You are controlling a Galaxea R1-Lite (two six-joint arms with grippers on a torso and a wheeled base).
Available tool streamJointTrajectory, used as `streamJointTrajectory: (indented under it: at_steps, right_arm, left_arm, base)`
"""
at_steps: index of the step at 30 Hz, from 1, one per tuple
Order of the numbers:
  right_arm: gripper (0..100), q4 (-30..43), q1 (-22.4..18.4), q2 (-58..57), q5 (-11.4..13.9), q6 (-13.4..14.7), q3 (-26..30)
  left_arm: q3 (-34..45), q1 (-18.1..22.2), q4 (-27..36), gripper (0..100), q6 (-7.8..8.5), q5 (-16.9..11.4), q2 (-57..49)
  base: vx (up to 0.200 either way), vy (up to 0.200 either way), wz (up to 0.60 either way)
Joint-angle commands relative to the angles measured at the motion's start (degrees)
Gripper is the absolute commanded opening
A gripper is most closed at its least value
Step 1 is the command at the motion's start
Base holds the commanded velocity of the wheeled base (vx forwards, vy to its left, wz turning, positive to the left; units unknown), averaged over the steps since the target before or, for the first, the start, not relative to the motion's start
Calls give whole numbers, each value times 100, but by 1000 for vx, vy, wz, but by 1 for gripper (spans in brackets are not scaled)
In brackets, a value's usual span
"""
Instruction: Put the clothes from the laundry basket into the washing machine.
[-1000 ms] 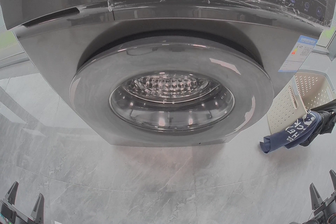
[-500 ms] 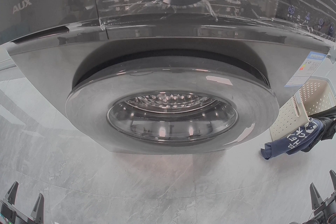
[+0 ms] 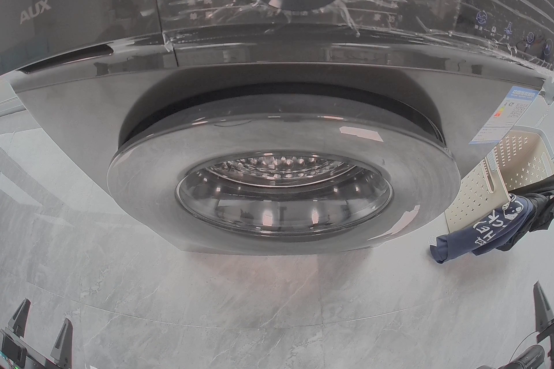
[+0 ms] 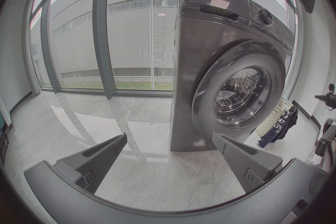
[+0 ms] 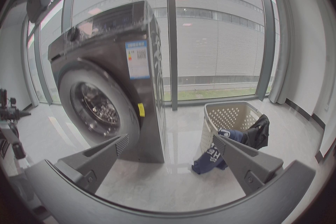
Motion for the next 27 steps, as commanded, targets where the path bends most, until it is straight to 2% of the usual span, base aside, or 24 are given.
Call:
streamJointTrajectory:
  at_steps: [1,4,6,8,11,15,18,22,27]
  right_arm:
    - [100,-111,58,1231,131,200,-130]
    - [100,-313,163,1846,246,138,10]
    - [100,-612,339,2312,448,-2,2]
    - [100,-867,471,2778,500,-134,-78]
    - [100,-1385,726,3595,509,-108,-253]
    - [100,-2220,1411,4650,492,-2,-385]
    - [100,-2844,1895,5423,342,235,-429]
    - [100,-3802,2149,6381,-45,463,-508]
    - [100,-4567,2457,6970,-106,525,-499]
  left_arm:
    - [84,0,0,100,-2,4,-51]
    - [84,0,0,100,-2,4,-51]
    - [84,0,0,100,-2,4,-51]
    - [84,0,0,100,-2,4,-51]
    - [84,0,0,100,-2,4,-51]
    - [84,0,0,100,-2,4,-51]
    - [84,0,0,100,-2,4,-51]
    - [84,0,0,100,-2,4,-51]
    - [84,0,0,100,-2,4,-51]
  base:
    - [0,0,0]
    - [0,0,0]
    - [0,0,0]
    - [0,0,0]
    - [0,0,0]
    - [0,0,0]
    - [0,0,0]
    - [0,0,0]
    - [0,0,0]
